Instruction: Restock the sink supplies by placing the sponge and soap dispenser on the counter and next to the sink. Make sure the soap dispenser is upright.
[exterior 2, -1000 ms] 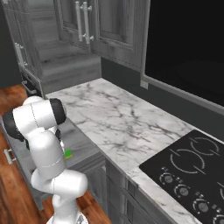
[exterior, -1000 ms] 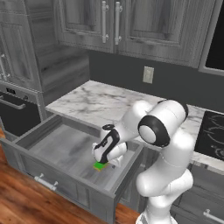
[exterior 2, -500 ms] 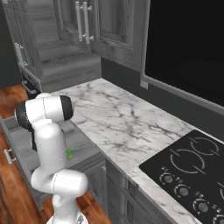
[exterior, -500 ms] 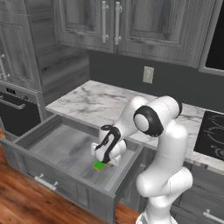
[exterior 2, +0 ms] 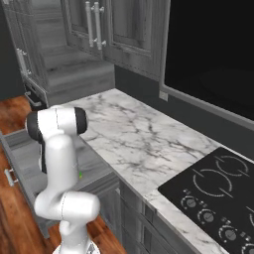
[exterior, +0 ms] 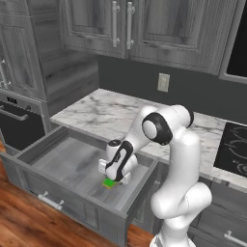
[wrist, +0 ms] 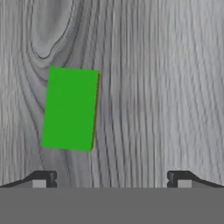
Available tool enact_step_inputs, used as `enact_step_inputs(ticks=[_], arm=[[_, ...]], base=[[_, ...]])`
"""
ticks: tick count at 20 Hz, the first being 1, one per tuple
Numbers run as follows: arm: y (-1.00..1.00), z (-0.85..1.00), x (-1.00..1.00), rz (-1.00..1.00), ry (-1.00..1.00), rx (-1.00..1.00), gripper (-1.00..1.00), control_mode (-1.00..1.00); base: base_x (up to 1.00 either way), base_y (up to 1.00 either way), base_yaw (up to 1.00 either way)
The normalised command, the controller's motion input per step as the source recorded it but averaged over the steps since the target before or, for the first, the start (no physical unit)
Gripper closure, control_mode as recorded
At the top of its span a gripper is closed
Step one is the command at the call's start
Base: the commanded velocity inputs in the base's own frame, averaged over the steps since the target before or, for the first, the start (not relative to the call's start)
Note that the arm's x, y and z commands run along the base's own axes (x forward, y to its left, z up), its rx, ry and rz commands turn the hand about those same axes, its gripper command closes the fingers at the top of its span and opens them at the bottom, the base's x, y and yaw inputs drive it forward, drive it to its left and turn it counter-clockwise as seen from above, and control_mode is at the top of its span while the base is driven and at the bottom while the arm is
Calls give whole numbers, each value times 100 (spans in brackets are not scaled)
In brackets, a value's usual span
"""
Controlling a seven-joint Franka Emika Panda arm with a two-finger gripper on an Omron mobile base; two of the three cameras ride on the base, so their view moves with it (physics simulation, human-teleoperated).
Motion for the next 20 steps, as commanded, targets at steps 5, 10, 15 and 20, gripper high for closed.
enact_step_inputs(ticks=[5, 10, 15, 20], arm=[[1, -16, 27, -1, 0, 0, -100, -100], [3, -13, 29, -1, 0, 0, -100, -100], [5, -18, 25, 0, 0, 0, -100, -100], [4, -23, 22, 0, 0, 0, -100, -100]], base=[[0, 0, 0], [0, 0, 0], [0, 0, 0], [0, 0, 0]])
